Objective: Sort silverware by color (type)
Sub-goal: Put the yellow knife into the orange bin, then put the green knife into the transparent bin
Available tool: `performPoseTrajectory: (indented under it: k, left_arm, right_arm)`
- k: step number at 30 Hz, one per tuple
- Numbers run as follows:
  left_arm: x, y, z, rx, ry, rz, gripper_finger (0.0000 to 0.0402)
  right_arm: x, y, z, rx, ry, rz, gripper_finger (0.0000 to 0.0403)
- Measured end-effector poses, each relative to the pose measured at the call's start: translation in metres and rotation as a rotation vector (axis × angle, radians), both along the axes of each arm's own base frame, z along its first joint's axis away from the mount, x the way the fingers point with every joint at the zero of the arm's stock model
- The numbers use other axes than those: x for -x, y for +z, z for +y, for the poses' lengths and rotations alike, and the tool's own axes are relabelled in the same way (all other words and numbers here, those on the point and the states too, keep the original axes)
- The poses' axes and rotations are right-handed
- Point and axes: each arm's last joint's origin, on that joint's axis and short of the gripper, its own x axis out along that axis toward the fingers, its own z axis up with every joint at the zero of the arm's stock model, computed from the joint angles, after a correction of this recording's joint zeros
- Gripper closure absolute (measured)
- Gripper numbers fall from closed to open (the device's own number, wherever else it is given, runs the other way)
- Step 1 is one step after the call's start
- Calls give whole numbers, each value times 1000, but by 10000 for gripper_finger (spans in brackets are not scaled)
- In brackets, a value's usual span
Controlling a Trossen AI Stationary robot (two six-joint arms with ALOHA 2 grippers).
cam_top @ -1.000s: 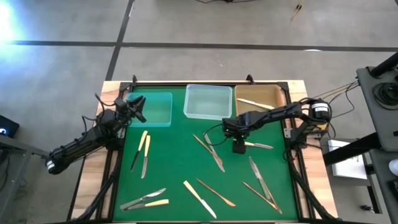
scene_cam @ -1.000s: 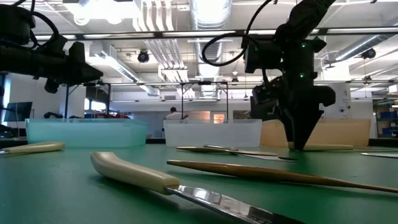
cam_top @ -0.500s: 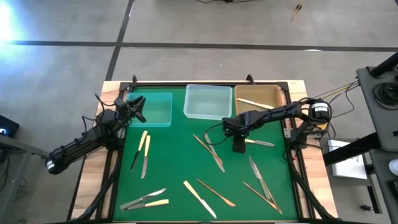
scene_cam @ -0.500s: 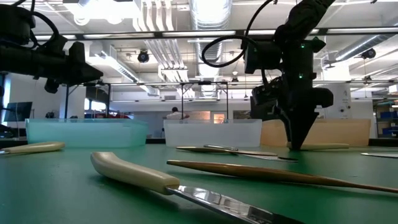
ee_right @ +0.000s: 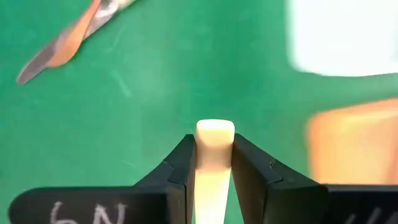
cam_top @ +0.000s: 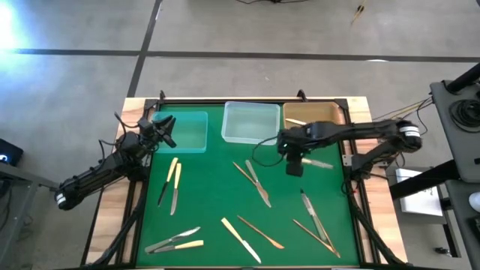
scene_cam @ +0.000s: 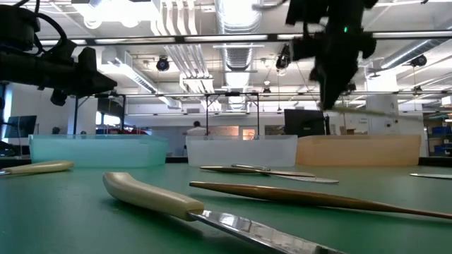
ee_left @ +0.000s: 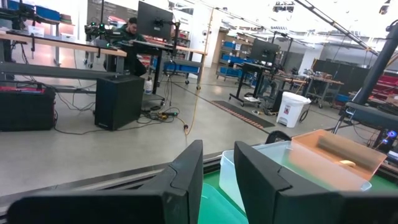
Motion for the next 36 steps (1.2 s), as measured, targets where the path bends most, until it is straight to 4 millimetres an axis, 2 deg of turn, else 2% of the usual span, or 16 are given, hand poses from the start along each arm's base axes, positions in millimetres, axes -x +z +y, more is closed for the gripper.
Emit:
performPoseTrajectory:
  k: [6,9,15,19,23,26,28,31,33,36]
  left_arm:
    - [0,0,0,0,0,0,326]
    - [0,0,0,0,0,-1,326]
    - [0,0,0,0,0,0,326]
    - [0,0,0,0,0,-1,326]
    - [0,0,0,0,0,0,326]
    - [0,0,0,0,0,0,326]
    - [0,0,0,0,0,-1,326]
    - [0,0,0,0,0,-1,326]
    - [0,0,0,0,0,0,326]
    - [0,0,0,0,0,-1,326]
  right_arm:
    - [18,38,-21,318,-54,-11,337]
    - [23,43,-43,402,-93,-6,337]
    - [28,31,-93,453,-155,36,337]
    - [29,13,-122,413,-194,98,337]
    - [28,-9,-142,368,-224,175,337]
    - [25,-23,-149,335,-259,219,337]
    - [22,-29,-150,321,-264,233,319]
    - [20,-33,-151,286,-265,244,259]
    - [18,-29,-151,260,-300,219,222]
    - [19,-20,-150,221,-359,196,190]
